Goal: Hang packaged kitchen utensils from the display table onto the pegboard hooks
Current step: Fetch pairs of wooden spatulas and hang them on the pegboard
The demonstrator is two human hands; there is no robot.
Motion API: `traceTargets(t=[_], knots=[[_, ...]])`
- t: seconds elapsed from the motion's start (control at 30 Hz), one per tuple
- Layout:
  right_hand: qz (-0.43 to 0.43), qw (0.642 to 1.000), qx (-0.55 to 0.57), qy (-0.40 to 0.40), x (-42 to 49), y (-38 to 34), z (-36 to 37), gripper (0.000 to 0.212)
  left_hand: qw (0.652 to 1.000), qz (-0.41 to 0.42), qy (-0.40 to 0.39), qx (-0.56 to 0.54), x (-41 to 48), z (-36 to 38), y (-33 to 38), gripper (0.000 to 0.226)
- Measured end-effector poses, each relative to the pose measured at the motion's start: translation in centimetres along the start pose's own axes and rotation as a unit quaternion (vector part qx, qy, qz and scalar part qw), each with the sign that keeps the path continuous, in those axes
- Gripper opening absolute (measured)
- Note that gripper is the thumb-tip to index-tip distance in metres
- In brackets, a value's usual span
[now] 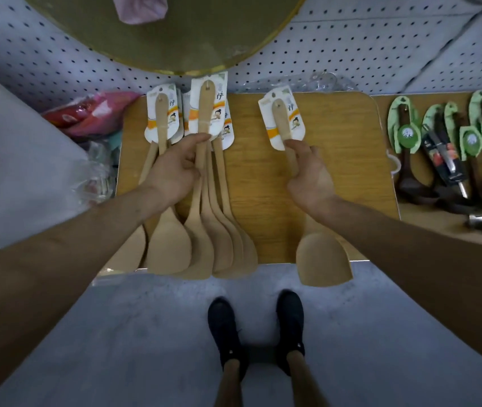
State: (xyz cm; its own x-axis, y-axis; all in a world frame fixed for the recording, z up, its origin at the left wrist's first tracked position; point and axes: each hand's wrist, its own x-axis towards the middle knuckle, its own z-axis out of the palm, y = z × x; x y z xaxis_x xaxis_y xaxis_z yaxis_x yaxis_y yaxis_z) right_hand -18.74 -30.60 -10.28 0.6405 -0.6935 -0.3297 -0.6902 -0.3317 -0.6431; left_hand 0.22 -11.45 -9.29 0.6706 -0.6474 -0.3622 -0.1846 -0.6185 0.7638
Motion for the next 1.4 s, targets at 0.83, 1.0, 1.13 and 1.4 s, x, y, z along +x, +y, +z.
traceTargets(t=[0.83, 1.0, 1.13, 1.4], knots=[[0.002, 0.949, 0.28, 0.146, -20.7, 3.3, -12.2, 0.061, 0.951, 0.146, -0.271, 0.0, -10.7, 5.9, 11.7, 0.107], [0.024, 0.931, 0.299, 0.21, -24.9, 4.2, -17.7, 0.056, 0.935, 0.211, -0.284, 0.006, -13.3, 7.4, 19.0, 0.104], [0.03, 0.914, 0.314, 0.255, -28.7, 5.6, -23.1, 0.059, 0.926, 0.242, -0.287, -0.018, -15.2, 10.5, 26.6, 0.102], [-0.027, 0.876, 0.325, 0.354, -35.9, 8.8, -37.0, 0.068, 0.883, 0.325, -0.329, -0.076, -22.7, 18.1, 44.5, 0.088]])
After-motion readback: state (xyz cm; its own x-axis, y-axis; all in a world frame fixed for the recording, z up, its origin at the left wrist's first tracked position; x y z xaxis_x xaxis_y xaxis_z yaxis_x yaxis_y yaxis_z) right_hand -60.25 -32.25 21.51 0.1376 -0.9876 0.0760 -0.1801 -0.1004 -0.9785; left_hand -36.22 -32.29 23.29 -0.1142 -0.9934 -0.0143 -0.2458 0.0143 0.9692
